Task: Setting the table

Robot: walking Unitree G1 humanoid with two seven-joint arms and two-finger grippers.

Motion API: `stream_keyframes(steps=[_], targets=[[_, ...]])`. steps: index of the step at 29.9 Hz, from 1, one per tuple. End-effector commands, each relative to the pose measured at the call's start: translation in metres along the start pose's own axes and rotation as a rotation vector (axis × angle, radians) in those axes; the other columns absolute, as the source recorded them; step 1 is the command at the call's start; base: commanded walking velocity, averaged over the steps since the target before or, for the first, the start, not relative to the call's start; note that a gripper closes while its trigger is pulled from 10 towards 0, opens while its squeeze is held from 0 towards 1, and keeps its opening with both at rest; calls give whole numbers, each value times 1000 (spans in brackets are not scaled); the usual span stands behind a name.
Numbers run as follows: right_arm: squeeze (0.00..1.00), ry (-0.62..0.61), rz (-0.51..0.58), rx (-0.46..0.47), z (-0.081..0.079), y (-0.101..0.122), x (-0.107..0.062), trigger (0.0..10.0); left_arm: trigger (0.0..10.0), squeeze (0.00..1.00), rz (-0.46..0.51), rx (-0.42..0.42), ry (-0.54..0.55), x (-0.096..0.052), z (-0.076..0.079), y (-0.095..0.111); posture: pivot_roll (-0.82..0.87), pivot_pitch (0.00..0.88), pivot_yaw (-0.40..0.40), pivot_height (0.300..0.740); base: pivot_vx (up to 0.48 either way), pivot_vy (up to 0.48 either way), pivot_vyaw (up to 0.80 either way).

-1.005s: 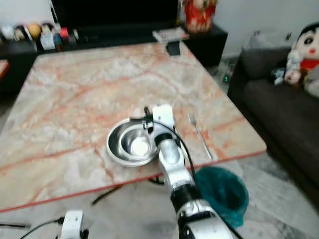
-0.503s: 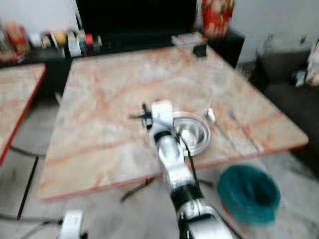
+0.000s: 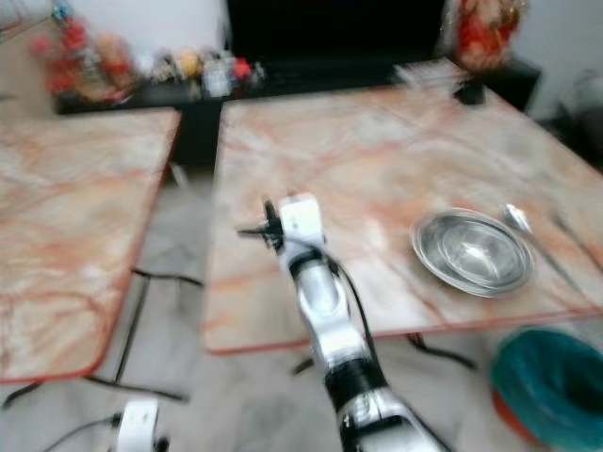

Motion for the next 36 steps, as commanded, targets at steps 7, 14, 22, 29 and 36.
stream_keyframes(steps=[7,14,22,29,36], targets=[[0,30,23,18,-9,8,4,10000,10000,0,2,-9,24,0,-9,1,40,0,0,740,0,387,760],[0,26,18,23,-9,7,4,10000,10000,0,2,-10,24,0,-9,1,41,0,-2,740,0,378,74],[0,16,11,30,-8,6,3,10000,10000,0,1,-8,25,0,-9,0,42,0,-2,740,0,363,0],[0,12,5,35,-8,4,2,10000,10000,0,-1,-6,24,0,-9,-1,44,0,-5,740,0,359,0],[0,10,14,36,-8,6,3,10000,10000,0,4,1,23,0,-10,1,48,0,-6,740,0,355,0]])
Point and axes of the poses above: a point about 5 cm out from each wrist's last joint towards the gripper, its own x axis pointing out of the wrist towards the gripper, its own y axis along the axis of the wrist's last joint, z = x × y, the point moved 3 cm from there along x, pointing out of the wrist towards the gripper, and after that the axes turned 13 degrees about x, right-handed, at the moved point
